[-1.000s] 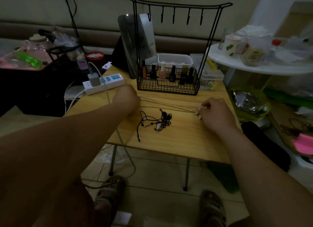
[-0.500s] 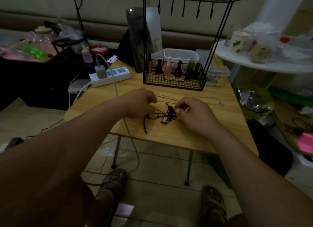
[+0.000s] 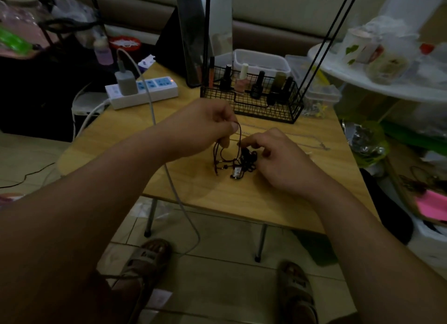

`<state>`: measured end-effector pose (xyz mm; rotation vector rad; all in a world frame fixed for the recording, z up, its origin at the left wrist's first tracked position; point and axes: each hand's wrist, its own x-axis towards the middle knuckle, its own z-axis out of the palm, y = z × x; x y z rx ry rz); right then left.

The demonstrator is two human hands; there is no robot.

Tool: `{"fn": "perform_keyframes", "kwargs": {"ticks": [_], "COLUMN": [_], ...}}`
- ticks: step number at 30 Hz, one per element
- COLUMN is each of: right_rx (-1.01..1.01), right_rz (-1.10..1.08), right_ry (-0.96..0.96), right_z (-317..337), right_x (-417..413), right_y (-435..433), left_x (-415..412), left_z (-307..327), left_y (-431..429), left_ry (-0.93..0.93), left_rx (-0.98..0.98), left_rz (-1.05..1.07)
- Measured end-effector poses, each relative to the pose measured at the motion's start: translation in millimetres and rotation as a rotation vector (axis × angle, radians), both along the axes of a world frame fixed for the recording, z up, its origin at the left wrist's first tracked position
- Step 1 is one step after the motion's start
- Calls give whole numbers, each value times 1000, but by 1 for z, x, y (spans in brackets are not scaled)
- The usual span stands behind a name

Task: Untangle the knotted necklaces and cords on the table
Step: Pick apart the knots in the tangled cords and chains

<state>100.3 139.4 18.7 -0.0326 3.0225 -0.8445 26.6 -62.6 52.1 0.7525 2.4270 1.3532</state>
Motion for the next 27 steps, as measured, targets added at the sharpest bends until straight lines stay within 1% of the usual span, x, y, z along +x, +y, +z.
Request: {"fn": "perform_keyframes", "kwargs": {"ticks": [2,4,7,10,13,15,16,17,20,22,24,27], "right_rx": [70,134,152,160,162,167,134,57,-332,-503,-568,-626], "right_rz": [39,42,19,18,9,-7,-23,-41,-15,47,57,-25], "right_ry": [-12,-1,31,24,-11,-11,2,16,3,-21,8,105], "right_z": [-1,-3,-3,-2,0,1,3,6,21,28,32,36], "right_x": [0,-1,1,5,9,9,9,9,8,7,8,10], "right_y": [0,0,5,13,19,21,20,18,7,-2,-7,-1], "left_x": [-4,-8,-10,-11,-9,-6,-4,-3,4,7,7,2], "left_z": [1,4,11,21,28,31,33,34,39,42,45,45], "left_y": [3,5,4,-2,-3,1,4,8,20,26,29,23], "left_ry": [-77,-112,-118,-142,-167,-159,-152,-147,-134,-119,-108,-82], "left_rx": [86,149,225,387,548,589,594,593,603,619,646,679], "left_rz": [-13,-4,24,34,-1,-37,-53,-70,-134,-166,-188,-161]}}
